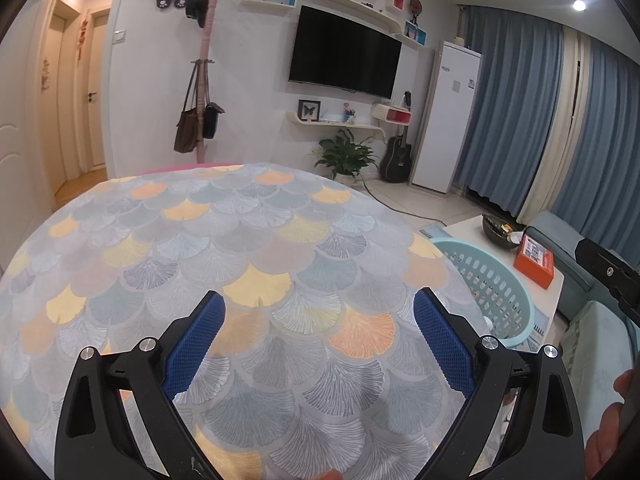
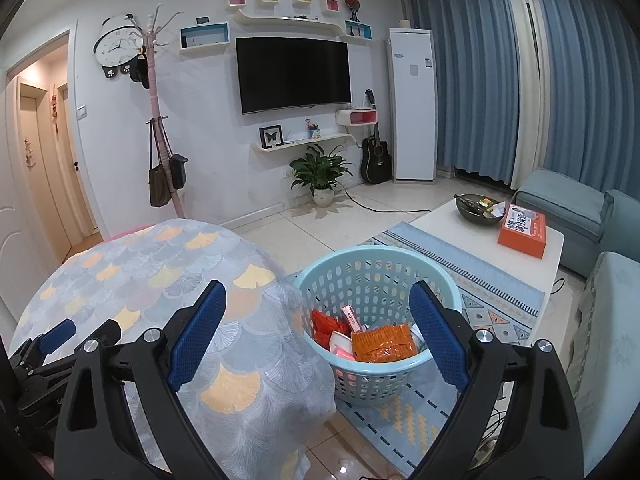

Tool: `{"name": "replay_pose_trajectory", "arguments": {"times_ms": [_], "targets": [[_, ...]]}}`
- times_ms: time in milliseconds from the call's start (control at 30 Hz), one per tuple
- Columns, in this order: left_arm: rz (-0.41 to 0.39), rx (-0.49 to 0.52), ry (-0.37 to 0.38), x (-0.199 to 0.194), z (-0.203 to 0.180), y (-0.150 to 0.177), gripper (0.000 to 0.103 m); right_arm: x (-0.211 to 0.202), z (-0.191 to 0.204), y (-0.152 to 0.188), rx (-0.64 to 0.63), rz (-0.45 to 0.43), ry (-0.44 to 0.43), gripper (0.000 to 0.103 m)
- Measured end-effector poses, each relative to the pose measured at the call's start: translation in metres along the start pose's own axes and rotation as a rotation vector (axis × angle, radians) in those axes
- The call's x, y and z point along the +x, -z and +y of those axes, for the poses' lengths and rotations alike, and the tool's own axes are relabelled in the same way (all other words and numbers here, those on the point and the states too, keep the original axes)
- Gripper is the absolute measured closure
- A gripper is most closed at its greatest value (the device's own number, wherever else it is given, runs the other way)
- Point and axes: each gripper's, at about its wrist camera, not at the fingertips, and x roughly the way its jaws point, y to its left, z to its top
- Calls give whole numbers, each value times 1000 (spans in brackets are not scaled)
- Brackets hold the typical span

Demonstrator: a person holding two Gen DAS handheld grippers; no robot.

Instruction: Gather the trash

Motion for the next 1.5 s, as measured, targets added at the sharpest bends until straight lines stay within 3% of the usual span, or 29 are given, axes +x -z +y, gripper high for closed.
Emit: {"name": "replay_pose_trajectory", "arguments": {"times_ms": [1500], "targets": [[2,-5,-15,-1,-2,1,10,1,-3,3,12,11,12,15]]}}
